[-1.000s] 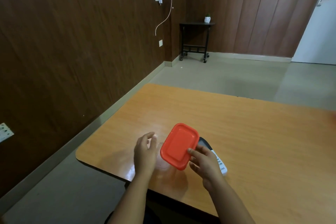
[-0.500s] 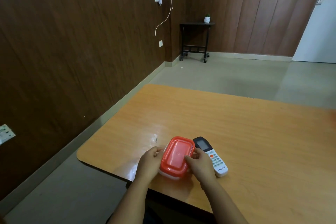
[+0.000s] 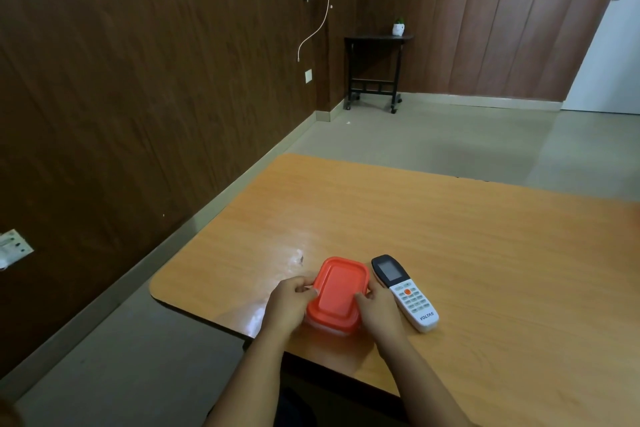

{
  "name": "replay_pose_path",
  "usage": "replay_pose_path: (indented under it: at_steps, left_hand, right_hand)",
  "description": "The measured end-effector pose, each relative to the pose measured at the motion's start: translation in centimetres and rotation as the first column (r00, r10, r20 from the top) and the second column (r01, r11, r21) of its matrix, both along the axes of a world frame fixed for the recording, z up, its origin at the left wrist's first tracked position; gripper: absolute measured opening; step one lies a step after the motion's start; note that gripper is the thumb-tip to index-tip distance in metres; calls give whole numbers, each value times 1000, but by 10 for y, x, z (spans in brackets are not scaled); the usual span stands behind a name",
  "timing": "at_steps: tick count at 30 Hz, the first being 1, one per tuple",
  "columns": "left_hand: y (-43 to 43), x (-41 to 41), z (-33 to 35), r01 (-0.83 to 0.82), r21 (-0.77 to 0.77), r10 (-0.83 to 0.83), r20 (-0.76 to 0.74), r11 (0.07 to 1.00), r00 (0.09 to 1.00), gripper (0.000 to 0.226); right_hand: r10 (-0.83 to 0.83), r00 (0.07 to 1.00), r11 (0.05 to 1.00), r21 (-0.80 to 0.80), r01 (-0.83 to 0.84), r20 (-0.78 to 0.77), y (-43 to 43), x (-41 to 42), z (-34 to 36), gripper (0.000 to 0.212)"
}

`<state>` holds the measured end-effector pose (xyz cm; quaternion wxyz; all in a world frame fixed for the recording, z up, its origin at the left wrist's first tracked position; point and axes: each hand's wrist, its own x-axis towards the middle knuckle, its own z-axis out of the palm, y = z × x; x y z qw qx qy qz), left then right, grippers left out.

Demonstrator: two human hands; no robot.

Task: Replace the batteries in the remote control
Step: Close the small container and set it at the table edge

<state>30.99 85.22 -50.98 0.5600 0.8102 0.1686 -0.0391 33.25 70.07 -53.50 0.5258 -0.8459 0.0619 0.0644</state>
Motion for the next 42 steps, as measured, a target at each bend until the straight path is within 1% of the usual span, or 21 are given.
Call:
replay_pose_path:
  at_steps: [3, 8, 11, 14, 18, 19, 21, 22, 23, 24, 26, 27, 28, 30, 31, 33, 35, 36, 38, 40, 42]
  left_hand:
    - [2, 3, -1, -11, -129, 3, -61, 992, 998, 35]
    - [3, 5, -2, -20, -176, 4, -89, 984, 996, 33]
    - [3, 9, -6, -25, -149, 9, -104, 988, 995, 30]
    - [3, 14, -10, -22, -132, 4, -131, 991, 991, 29]
    - [5, 17, -6, -6, -193, -30, -182, 981, 983, 27]
    - [7, 17, -5, 15, -188, -48, -173, 982, 984, 29]
    - [8, 16, -7, 97, -117, -111, -125, 988, 986, 45]
    - [9, 16, -9, 154, -45, -157, -98, 987, 983, 56]
    - [8, 16, -9, 211, 53, -206, -87, 976, 975, 64]
    - [6, 16, -10, 263, 168, -250, -95, 950, 964, 66]
    - [1, 19, -13, 300, 386, -287, -91, 873, 954, 57]
    - [-2, 21, -14, 265, 456, -277, -42, 850, 960, 49]
    - [-4, 23, -15, 204, 485, -246, 24, 851, 969, 43]
    - [-8, 34, -17, 84, 424, -155, 138, 902, 978, 34]
    - [-10, 41, -19, 47, 368, -111, 156, 929, 981, 31]
    - [-12, 54, -24, -13, 290, -30, 143, 957, 989, 37]
    - [-12, 62, -30, -65, 257, 34, 124, 964, 992, 45]
    - [-12, 64, -32, -70, 262, 39, 123, 962, 992, 46]
    - [-14, 67, -33, -43, 352, 5, 109, 935, 994, 42]
    - [-17, 67, -33, -5, 489, -46, 92, 872, 995, 37]
    - [-18, 69, -34, 7, 551, -77, 105, 834, 992, 35]
  right_hand:
    - [36, 997, 997, 74, -31, -65, -2, 1, 1, 22]
    - [38, 993, 992, 126, -24, -110, -1, -2, 1, 29]
    - [66, 991, 992, 112, -52, -119, -1, -5, 2, 33]
    - [124, 984, 992, 41, -120, -125, -1, -8, 4, 34]
    - [134, 982, 991, 15, -133, -134, -1, -11, 10, 38]
    - [122, 983, 992, 25, -120, -134, -2, -11, 11, 43]
    - [106, 987, 994, 34, -103, -118, -3, -9, 11, 68]
    - [117, 990, 993, -14, -118, -82, -3, -9, 8, 78]
    - [135, 989, 987, -81, -139, -52, -4, -5, 2, 81]
    - [150, 988, 979, -131, -153, -33, -4, -5, 1, 80]
    - [168, 985, 974, -150, -170, -28, -4, -13, 16, 72]
    - [175, 984, 973, -145, -177, -25, -5, -17, 23, 68]
    - [183, 983, 971, -152, -184, -18, -5, -18, 24, 66]
    - [186, 983, 965, -191, -181, 6, -7, -18, 26, 63]
    - [183, 983, 960, -217, -175, 17, -7, -17, 26, 63]
    - [195, 981, 950, -251, -185, 15, -9, -15, 25, 64]
    - [221, 975, 941, -263, -212, 5, -10, -13, 24, 64]
    - [234, 972, 940, -256, -227, -2, -11, -11, 22, 64]
    - [273, 962, 932, -241, -269, -19, -15, -6, 21, 64]
    - [309, 949, 928, -199, -316, -68, -19, -1, 21, 65]
    - [343, 933, 920, -165, -357, -107, -21, 2, 23, 66]
